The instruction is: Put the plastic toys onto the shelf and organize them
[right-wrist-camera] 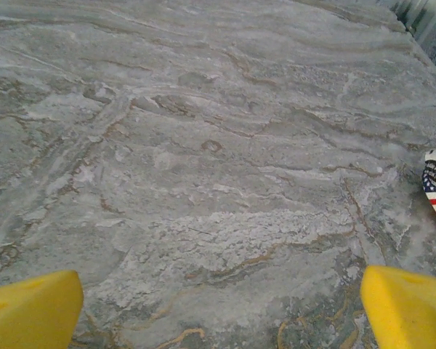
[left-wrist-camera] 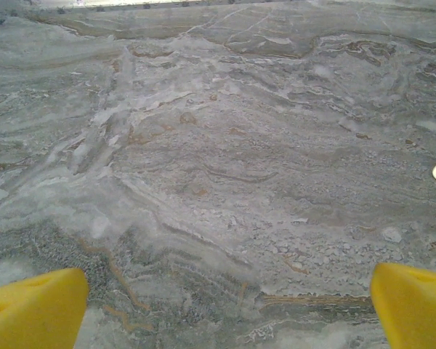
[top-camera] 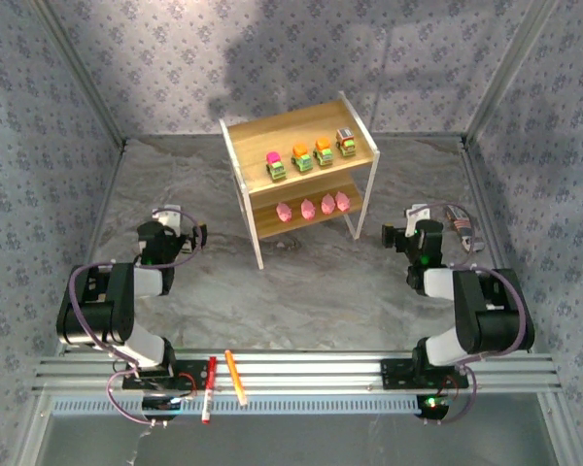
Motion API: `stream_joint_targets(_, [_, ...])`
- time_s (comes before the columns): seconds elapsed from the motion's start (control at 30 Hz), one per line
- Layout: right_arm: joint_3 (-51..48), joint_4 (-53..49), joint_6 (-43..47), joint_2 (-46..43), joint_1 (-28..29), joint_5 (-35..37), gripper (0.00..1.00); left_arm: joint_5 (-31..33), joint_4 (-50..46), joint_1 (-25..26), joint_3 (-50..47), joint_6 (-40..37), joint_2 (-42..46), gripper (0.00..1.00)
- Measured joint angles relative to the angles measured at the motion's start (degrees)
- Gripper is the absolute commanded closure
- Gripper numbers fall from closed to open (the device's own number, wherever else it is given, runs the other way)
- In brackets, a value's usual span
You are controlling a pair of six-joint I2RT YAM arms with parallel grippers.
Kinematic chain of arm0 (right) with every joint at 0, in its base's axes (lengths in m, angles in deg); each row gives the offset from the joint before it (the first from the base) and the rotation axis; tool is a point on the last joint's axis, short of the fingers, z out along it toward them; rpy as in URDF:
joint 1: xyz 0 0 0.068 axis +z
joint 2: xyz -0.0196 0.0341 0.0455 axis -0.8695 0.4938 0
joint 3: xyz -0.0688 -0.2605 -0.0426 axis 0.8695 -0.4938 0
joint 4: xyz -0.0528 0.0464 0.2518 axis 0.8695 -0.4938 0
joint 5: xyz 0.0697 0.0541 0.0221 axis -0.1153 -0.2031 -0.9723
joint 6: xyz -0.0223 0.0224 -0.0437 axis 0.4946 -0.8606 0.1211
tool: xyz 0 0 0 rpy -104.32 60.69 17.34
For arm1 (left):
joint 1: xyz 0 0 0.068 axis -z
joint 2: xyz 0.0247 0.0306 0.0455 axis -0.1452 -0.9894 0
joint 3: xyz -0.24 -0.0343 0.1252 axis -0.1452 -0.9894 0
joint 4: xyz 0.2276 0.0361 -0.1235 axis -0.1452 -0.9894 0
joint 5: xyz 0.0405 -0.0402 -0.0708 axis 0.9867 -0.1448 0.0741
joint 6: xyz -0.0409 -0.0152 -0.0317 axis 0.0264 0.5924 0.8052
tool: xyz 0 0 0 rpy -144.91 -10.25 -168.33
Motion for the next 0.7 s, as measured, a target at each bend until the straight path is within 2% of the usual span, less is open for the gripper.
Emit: stream_joint_targets(0.7, [0.9, 0.3, -1.4, 1.4, -2.4, -3.0, 0.0, 0.7, 0.0, 0.0, 0.0, 0.4, -0.4, 0.0])
